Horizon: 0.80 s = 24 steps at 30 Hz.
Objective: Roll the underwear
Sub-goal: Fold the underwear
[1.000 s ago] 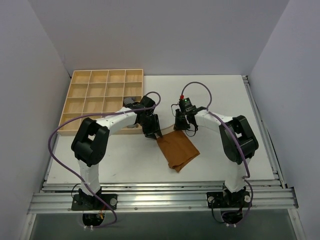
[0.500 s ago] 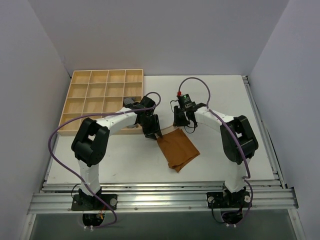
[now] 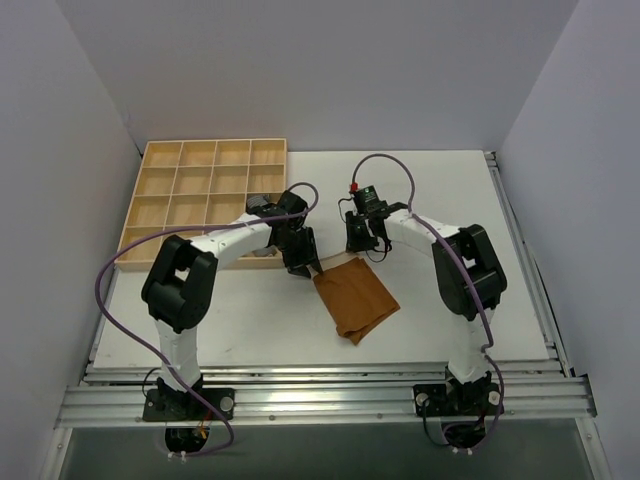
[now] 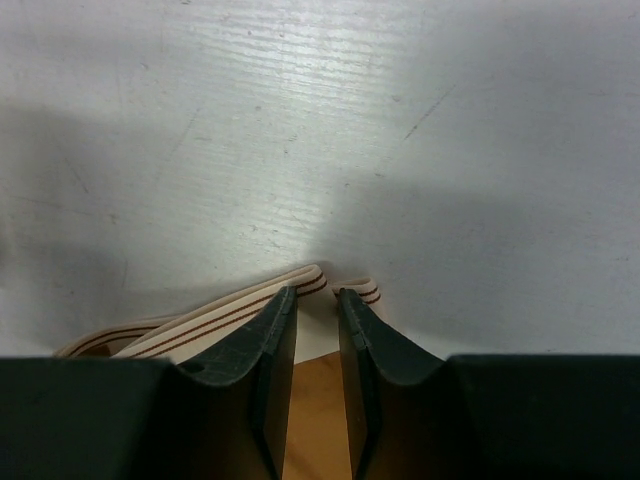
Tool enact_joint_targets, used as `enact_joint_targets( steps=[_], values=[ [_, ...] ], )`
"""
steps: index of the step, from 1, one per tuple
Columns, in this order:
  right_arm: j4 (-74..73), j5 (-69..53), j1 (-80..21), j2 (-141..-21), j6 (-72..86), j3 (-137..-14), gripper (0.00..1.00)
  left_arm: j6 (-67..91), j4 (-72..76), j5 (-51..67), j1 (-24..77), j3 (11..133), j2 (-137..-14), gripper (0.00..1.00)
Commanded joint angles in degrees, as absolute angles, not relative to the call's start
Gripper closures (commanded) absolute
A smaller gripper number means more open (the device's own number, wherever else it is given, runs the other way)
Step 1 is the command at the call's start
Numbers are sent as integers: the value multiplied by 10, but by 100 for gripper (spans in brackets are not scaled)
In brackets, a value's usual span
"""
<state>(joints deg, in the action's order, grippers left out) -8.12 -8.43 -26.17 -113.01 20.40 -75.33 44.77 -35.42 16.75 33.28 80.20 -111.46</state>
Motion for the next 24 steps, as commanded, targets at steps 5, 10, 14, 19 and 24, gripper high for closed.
enact_joint_targets(
  steps=[5, 10, 14, 19, 24],
  values=[
    [-97, -101, -254, -1136, 191, -751, 88, 443, -357, 160, 324, 815, -1087, 54],
    [-105, -97, -251, -1121, 199, -754, 100, 445, -357, 159, 321, 809, -1085, 54],
    [-114, -91, -250, -1100, 206, -755, 100, 447, -351, 159, 321, 809, -1087, 54],
    [-121, -86, -248, -1082, 214, -750, 100, 452, -346, 162, 321, 812, -1089, 55],
    [-119, -80, -242, -1067, 223, -732, 100, 455, -341, 165, 321, 821, -1093, 55]
  ],
)
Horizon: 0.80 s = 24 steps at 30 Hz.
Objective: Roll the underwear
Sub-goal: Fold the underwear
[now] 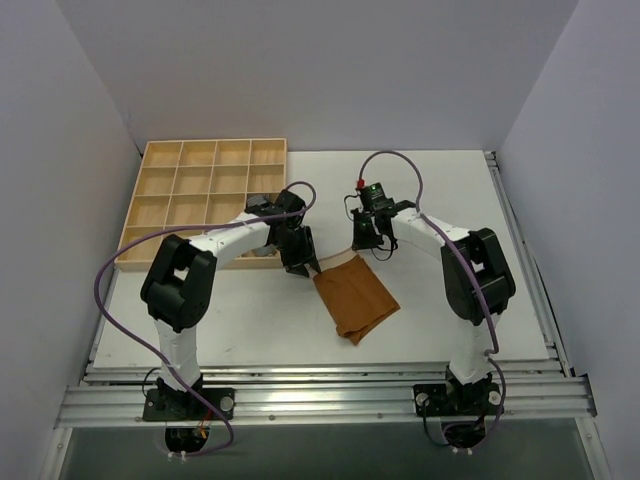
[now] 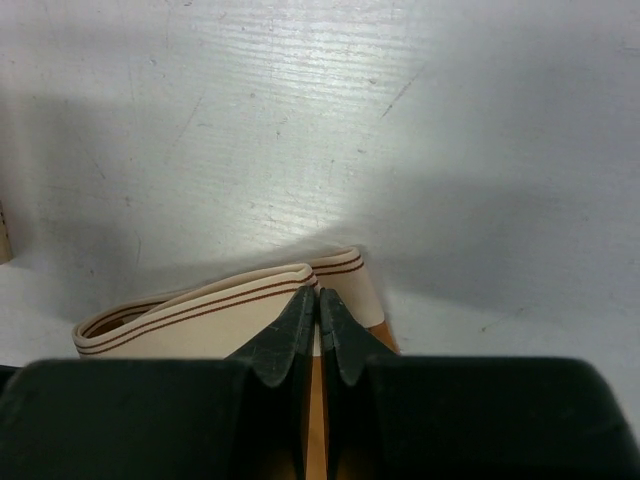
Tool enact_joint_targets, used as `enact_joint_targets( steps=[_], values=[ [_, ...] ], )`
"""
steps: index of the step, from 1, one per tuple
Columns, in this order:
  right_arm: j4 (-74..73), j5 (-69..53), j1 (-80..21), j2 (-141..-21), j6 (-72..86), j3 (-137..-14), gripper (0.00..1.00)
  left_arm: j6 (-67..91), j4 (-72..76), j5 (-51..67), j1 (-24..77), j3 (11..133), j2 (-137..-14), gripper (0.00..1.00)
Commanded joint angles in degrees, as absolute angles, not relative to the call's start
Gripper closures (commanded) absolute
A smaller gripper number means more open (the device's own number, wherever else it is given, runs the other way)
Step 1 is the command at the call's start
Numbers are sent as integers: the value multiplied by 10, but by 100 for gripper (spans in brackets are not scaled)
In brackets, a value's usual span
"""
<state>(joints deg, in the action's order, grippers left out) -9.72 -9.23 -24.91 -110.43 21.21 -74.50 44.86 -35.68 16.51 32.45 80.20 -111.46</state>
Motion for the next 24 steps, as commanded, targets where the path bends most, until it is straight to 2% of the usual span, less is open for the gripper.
enact_joint_targets(
  steps=[1, 11, 21, 24],
  values=[
    [-118, -79, -241, -1065, 225, -729, 100, 455, -338, 168, 322, 825, -1093, 54],
    [-98, -76, -215, -1070, 222, -687, 100, 465, -277, 199, 323, 831, -1102, 54],
    [-93, -89, -207, -1090, 199, -696, 100, 476, -219, 224, 329, 831, -1139, 54],
    [-110, -84, -205, -1083, 200, -708, 91, 470, -247, 213, 329, 845, -1166, 55]
  ],
)
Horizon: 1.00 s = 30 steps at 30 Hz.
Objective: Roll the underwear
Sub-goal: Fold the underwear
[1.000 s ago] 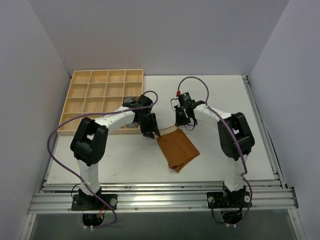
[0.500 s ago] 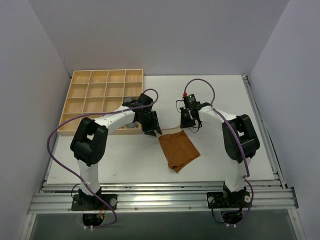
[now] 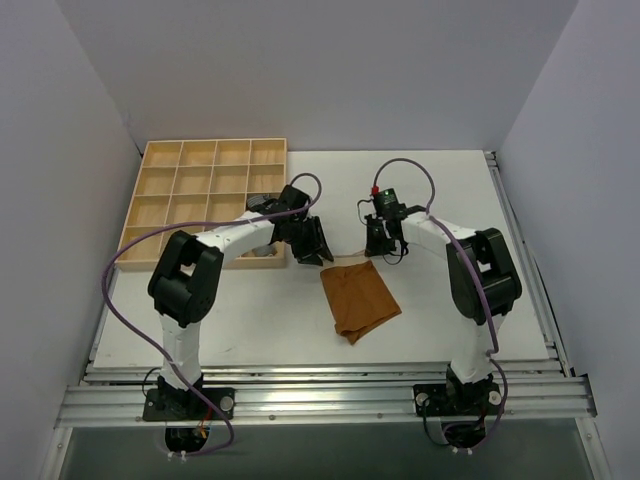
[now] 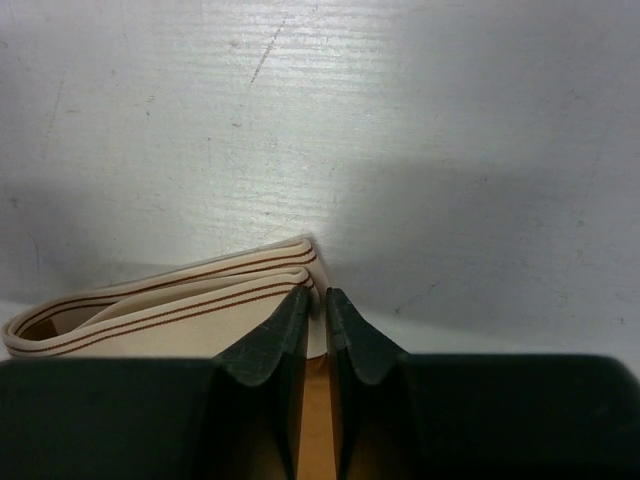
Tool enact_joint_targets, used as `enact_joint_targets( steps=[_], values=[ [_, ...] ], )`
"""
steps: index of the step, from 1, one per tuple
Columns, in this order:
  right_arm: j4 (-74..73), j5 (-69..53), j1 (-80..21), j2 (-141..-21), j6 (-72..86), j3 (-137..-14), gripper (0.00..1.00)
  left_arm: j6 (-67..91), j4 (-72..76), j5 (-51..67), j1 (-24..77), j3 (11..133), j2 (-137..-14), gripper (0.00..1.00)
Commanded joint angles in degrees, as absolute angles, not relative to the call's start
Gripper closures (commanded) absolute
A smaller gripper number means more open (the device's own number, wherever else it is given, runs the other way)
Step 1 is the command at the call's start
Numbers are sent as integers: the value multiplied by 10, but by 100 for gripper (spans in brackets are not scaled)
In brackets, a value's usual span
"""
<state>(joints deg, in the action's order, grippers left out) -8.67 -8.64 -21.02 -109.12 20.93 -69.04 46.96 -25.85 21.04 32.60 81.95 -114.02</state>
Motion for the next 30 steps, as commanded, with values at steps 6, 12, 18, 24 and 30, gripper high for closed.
enact_joint_targets(
  steps=[6, 12, 18, 24, 30],
  values=[
    [-134, -91, -208, -1014, 246, -712, 81, 470, -241, 203, 329, 831, -1191, 55],
    [-72, -167, -243, -928, 297, -630, 81, 459, -254, 191, 330, 835, -1200, 55],
    [59, -257, -308, -845, 358, -477, 81, 451, -269, 180, 331, 840, -1206, 55],
    [188, -266, -401, -795, 435, -332, 81, 446, -278, 172, 335, 841, -1210, 55],
    [232, -218, -424, -764, 510, -210, 85, 441, -286, 163, 336, 845, -1217, 55]
  ],
)
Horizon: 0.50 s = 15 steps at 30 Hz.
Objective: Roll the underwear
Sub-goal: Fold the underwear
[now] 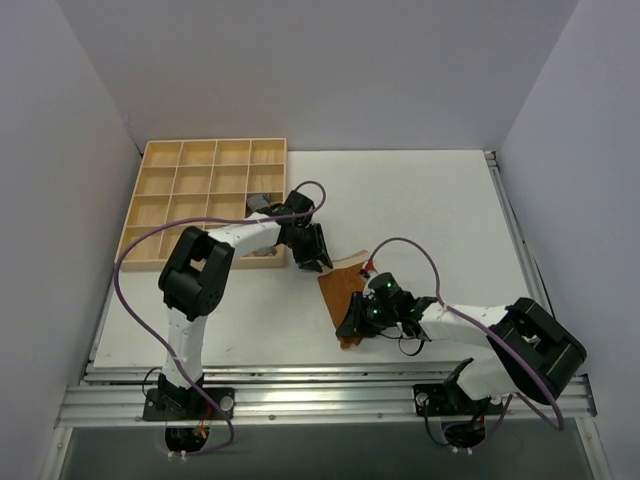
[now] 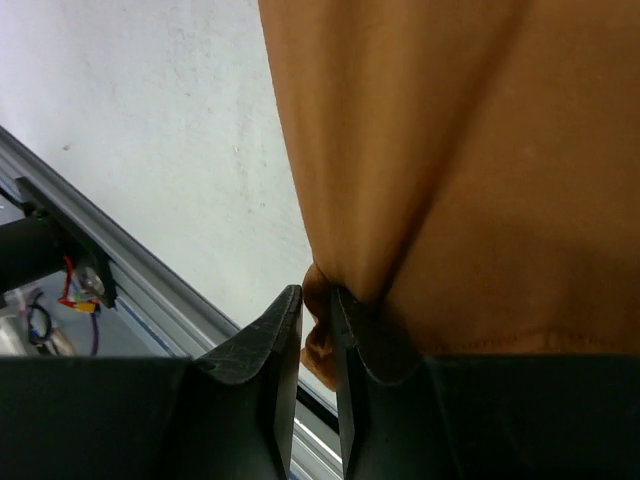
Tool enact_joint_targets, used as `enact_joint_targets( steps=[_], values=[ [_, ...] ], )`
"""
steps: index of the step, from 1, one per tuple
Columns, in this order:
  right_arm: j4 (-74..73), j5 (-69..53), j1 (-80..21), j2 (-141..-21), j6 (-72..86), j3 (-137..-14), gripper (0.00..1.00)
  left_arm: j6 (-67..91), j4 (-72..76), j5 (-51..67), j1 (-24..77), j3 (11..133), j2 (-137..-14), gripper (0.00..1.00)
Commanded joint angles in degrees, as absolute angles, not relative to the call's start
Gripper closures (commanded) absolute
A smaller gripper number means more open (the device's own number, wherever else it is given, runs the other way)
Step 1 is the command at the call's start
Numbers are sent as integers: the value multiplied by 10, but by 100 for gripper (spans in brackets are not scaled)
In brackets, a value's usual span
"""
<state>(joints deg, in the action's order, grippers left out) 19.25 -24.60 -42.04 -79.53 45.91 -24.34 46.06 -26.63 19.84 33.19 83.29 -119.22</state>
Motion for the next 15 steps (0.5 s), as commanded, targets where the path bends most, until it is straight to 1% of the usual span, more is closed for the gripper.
enact_joint_targets(
  steps=[1, 7, 10, 11, 15],
  values=[
    [226, -215, -426, -760, 509, -198, 85, 438, -291, 158, 336, 845, -1217, 55],
    [176, -198, -429, -737, 502, -196, 85, 432, -303, 153, 336, 859, -1221, 55],
    [117, -179, -437, -704, 494, -250, 85, 433, -303, 155, 337, 859, -1202, 55],
    [67, -171, -437, -676, 490, -271, 84, 433, -304, 152, 337, 858, -1195, 55],
    [-56, -114, -418, -647, 469, -406, 80, 433, -308, 152, 337, 856, -1163, 54]
  ],
)
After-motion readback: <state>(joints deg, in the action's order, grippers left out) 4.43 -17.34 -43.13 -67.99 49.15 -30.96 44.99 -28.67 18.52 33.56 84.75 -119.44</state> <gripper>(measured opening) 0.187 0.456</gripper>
